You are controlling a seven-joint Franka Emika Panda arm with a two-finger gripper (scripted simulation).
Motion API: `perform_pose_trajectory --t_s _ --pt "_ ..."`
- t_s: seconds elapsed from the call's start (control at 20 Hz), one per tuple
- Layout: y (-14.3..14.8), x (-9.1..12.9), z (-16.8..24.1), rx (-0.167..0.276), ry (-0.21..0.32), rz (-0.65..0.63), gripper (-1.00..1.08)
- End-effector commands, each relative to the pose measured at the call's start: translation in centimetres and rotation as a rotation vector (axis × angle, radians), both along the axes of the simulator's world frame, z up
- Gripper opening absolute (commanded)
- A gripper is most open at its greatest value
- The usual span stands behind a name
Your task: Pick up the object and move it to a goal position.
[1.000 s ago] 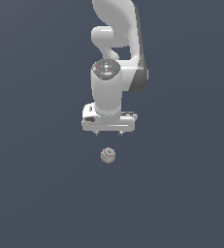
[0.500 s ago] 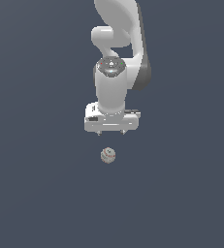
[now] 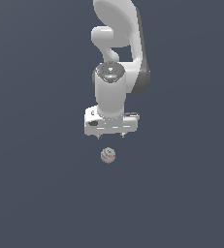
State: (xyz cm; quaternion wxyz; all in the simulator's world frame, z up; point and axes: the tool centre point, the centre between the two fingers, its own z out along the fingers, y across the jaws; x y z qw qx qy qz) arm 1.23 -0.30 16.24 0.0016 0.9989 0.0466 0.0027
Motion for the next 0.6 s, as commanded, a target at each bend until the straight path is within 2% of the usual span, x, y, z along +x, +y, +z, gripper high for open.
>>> perform_pose_trajectory --t_s 0.0,0.55 --pt "-0.2 0.4 -0.7 -0.001 0.001 0.028 1.00" --pt "-1.1 2.7 -5.3 0.001 0.005 0.203 1.00"
